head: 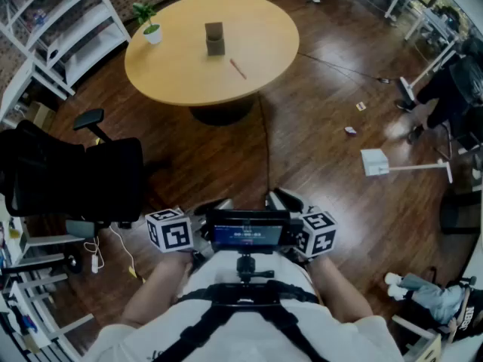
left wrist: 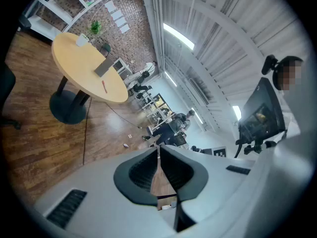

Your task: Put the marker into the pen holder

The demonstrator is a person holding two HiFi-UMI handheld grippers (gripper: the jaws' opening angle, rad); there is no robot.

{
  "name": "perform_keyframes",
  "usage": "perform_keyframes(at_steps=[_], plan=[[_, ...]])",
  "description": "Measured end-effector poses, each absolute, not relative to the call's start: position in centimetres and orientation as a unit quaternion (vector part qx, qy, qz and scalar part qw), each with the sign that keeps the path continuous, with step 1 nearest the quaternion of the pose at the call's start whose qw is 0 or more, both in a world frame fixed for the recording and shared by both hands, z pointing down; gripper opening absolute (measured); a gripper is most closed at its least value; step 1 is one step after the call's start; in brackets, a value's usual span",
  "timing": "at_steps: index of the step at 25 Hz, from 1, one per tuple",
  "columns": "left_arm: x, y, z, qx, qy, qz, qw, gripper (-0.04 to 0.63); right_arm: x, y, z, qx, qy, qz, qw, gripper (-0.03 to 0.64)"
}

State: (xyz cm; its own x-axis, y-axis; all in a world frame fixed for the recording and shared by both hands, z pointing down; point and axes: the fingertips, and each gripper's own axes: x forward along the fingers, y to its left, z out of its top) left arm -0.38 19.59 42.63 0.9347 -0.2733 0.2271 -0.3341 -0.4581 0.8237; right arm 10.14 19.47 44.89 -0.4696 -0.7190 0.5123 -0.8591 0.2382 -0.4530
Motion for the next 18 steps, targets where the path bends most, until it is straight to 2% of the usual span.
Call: perform_keyframes(at_steps=[18], plan=[[3.1, 18.2, 42.6, 0.845, -0.215, 0.016, 0.490, 0.002, 14.6, 18.0, 45.8, 0.488, -0.781, 0.375, 0.101, 0.055]])
